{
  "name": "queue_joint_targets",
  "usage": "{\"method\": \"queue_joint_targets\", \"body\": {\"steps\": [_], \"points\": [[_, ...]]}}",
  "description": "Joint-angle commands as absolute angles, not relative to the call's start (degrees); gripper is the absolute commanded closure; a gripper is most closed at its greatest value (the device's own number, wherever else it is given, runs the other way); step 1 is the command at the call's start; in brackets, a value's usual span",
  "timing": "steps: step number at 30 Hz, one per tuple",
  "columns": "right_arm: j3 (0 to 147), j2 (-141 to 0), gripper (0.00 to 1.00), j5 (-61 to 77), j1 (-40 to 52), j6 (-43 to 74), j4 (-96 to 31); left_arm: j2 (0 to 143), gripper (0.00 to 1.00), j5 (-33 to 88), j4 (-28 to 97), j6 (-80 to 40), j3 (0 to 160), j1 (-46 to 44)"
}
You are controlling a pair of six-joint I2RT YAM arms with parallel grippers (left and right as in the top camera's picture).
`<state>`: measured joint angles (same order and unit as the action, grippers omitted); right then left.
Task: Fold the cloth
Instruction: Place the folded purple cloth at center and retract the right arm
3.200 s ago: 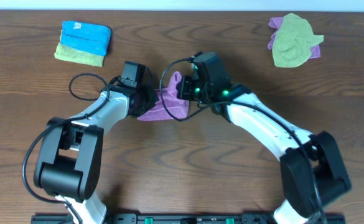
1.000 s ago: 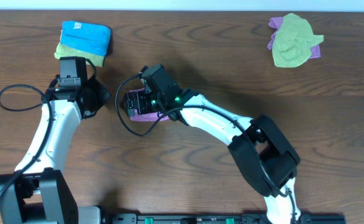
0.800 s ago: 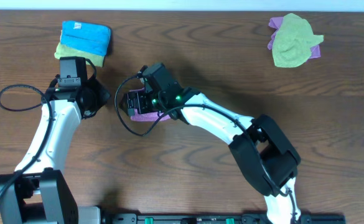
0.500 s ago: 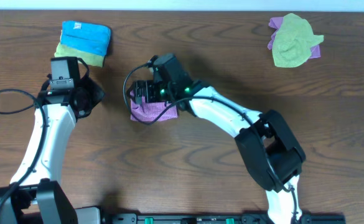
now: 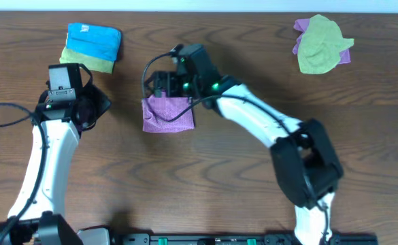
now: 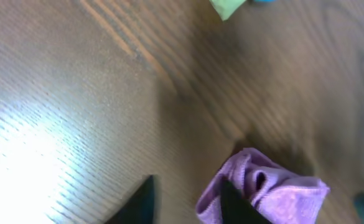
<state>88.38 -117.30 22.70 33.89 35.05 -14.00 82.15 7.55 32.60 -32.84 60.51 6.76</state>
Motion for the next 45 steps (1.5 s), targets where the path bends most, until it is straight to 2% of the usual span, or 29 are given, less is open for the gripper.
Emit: {"method": "queue_joint_targets", "body": {"steps": [1,4,5,7,10,19,27,31,37,45], "points": [[91.2,-107.5,0.01,23.0,28.5,26.4,-20.3,79.9,0.32,9.9,32.8,-32.1,60.6,7.2],[91.2,-100.1,0.01,20.7,24.6,12.3,-33.6,79.1,0.07,12.6,32.8,-32.1,60.6,7.2],[91.2,-97.7,0.01,18.6,23.5,8.5,-39.1,78.9,0.03,13.6,32.8,-32.1,60.6,7.2],[90.7,-93.1,0.02,13.0,21.3,3.8,-49.3,78.8,0.05,15.4,33.1,-32.1,60.6,7.2],[86.2,-85.9,0.04,10.3,18.4,0.6,-54.8,78.8,0.05,17.5,33.4,-32.4,60.6,7.1],[52.7,-57.7,0.01,14.0,6.3,1.4,-47.5,78.8,0.05,20.5,38.2,-34.5,60.6,7.1],[32.2,-35.0,0.01,8.9,2.9,13.6,-46.2,78.8,0.05,25.1,40.1,-36.1,60.5,7.1],[28.0,-29.9,0.01,5.0,2.9,15.4,-45.8,78.8,0.05,25.1,42.4,-36.0,60.4,7.1],[27.7,-30.0,0.01,1.1,2.9,15.4,-45.8,78.8,0.05,27.1,41.2,-37.8,54.4,7.1],[27.7,-30.0,0.01,1.1,2.9,15.4,-46.1,78.8,0.05,36.1,17.1,-44.4,36.7,7.1]]}}
